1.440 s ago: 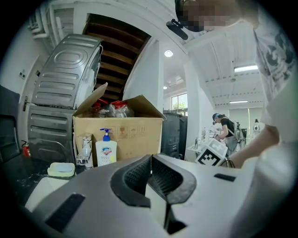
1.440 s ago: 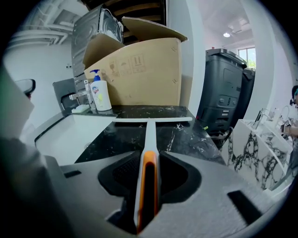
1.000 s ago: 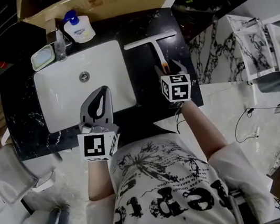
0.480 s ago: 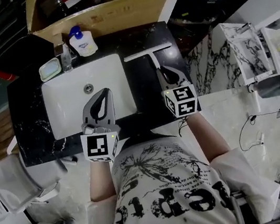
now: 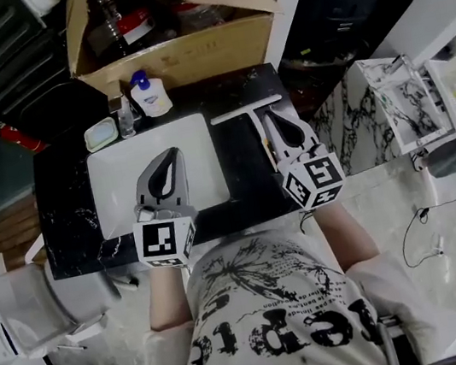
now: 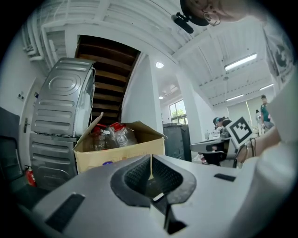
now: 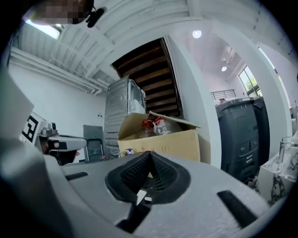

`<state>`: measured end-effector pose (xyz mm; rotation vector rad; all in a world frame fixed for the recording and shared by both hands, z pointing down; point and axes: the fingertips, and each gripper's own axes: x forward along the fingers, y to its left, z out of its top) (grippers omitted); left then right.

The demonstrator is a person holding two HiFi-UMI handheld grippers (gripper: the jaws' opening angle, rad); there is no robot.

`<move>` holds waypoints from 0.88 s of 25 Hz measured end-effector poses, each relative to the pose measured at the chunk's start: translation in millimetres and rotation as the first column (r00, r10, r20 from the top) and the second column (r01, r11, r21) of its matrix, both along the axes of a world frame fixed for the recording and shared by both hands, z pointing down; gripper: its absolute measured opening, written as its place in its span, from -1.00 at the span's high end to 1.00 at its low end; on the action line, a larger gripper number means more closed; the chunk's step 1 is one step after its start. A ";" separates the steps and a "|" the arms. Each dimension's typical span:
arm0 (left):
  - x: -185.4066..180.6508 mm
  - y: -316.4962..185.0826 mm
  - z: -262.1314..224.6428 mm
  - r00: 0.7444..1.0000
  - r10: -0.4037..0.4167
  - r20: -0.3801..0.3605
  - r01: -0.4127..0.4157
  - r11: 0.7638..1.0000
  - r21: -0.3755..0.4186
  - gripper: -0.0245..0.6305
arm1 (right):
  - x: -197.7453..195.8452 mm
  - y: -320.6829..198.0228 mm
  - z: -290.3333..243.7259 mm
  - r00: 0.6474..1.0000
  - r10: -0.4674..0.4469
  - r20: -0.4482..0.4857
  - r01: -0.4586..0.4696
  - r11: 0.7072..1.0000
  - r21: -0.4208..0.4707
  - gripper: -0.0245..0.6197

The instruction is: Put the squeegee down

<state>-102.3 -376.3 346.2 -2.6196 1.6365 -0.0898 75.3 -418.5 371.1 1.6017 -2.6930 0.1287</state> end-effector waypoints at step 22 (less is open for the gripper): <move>-4.2 6.7 -21.9 1.000 -0.013 -0.007 0.013 0.999 0.038 0.89 | -20.3 23.8 -39.1 0.995 -0.075 -0.064 0.085 0.983 0.166 0.95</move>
